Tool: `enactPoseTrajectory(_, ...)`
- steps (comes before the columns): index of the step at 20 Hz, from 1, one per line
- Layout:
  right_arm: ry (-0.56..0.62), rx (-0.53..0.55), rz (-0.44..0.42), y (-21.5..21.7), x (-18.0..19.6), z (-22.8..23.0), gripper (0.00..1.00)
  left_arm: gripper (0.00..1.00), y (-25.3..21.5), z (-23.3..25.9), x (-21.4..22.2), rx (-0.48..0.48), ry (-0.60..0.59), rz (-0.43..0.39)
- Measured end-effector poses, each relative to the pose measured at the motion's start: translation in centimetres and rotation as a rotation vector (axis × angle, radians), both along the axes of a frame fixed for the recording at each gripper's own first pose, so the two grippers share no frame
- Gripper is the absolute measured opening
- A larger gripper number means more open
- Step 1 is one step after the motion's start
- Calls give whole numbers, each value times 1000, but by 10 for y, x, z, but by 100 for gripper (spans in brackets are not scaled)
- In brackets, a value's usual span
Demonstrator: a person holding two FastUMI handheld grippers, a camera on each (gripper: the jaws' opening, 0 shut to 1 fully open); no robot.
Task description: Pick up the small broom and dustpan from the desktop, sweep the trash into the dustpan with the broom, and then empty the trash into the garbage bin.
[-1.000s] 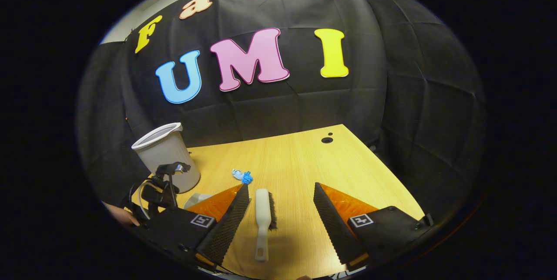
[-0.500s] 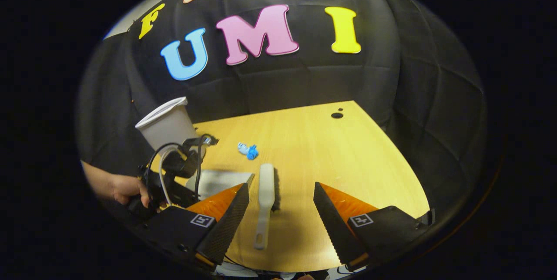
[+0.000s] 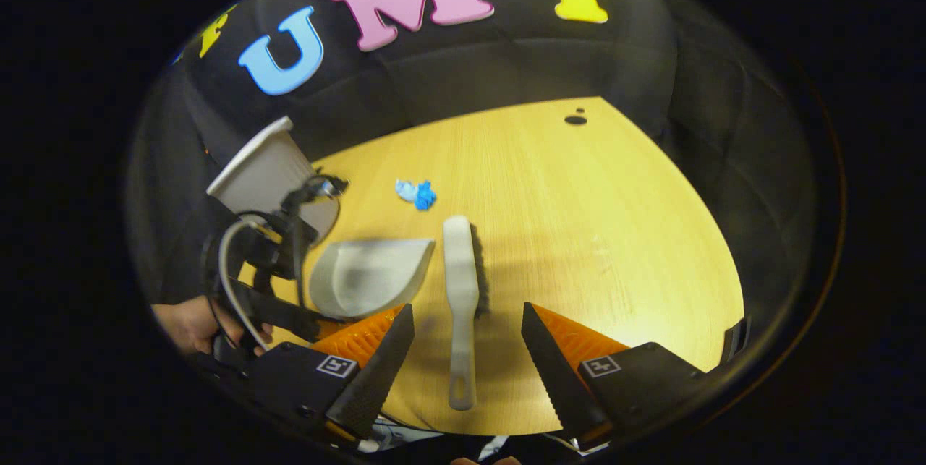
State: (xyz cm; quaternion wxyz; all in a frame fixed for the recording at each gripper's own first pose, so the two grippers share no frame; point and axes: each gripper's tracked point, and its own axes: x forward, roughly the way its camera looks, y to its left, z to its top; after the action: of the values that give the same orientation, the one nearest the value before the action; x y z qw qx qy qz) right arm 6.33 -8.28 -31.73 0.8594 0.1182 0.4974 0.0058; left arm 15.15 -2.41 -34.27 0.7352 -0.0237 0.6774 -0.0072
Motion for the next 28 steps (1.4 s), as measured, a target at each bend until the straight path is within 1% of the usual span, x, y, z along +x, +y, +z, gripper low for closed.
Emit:
enactPoseTrajectory(1,91,18,16,6,-8,-13,97,30,0,-1,1,-17,-10,-1)
enactPoseTrajectory(2,181,24,54,13,-18,-30,97,30,0,-2,2,-35,-21,-1)
enactPoseTrajectory(3,256,12,83,13,-24,-44,96,30,0,-2,2,-48,-28,-3)
enactPoseTrajectory(4,285,-24,96,9,-21,-54,98,30,1,-2,2,-57,-36,-5)
enactPoseTrajectory(5,306,-61,93,5,-17,-62,93,30,1,-2,2,-65,-43,-6)
enactPoseTrajectory(6,321,-74,91,6,-11,-69,98,30,1,-2,1,-72,-52,-7)
enactPoseTrajectory(8,399,-71,92,14,-9,-84,97,31,2,-2,1,-86,-65,-4)
enactPoseTrajectory(9,426,-66,94,19,-8,-89,94,30,2,-2,1,-91,-68,-2)
enactPoseTrajectory(10,456,-78,102,21,-8,-94,97,29,2,-1,0,-97,-69,1)
enactPoseTrajectory(11,478,-101,122,19,-10,-100,97,30,2,-1,0,-102,-70,5)
enactPoseTrajectory(12,490,-133,149,15,-9,-104,95,30,3,-1,0,-106,-72,7)
enactPoseTrajectory(13,498,-159,166,10,-9,-103,90,30,3,0,0,-111,-73,14)
enactPoseTrajectory(14,488,-165,167,8,-4,-103,76,30,3,0,0,-115,-74,24)
enactPoseTrajectory(15,486,-164,157,7,-1,-106,72,30,2,0,0,-119,-79,32)
enactPoseTrajectory(16,497,-139,142,8,-1,-106,68,30,2,0,-1,-121,-80,35)
enactPoseTrajectory(17,507,-115,127,11,0,-105,58,30,2,0,-1,-122,-81,35)
enactPoseTrajectory(18,494,-61,134,19,9,-95,45,30,3,1,-2,-121,-79,34)
enactPoseTrajectory(19,466,-55,138,22,14,-101,32,30,3,0,-1,-121,-77,32)
enactPoseTrajectory(20,456,-60,162,23,19,-104,24,30,3,0,-1,-121,-76,29)
enactPoseTrajectory(21,460,-72,197,21,22,-104,22,30,2,0,-1,-123,-76,27)
enactPoseTrajectory(22,452,-85,231,20,28,-102,28,30,3,1,-1,-128,-76,20)
enactPoseTrajectory(23,441,-96,261,19,37,-99,28,31,3,0,-2,-135,-75,9)
enactPoseTrajectory(24,431,-104,288,18,49,-97,28,30,6,0,-4,-133,-68,-8)
enactPoseTrajectory(27,398,-116,338,13,92,-89,28,29,19,1,-7,-112,-52,-68)
enactPoseTrajectory(28,379,-136,351,7,116,-86,28,30,25,2,-9,-100,-37,-95)
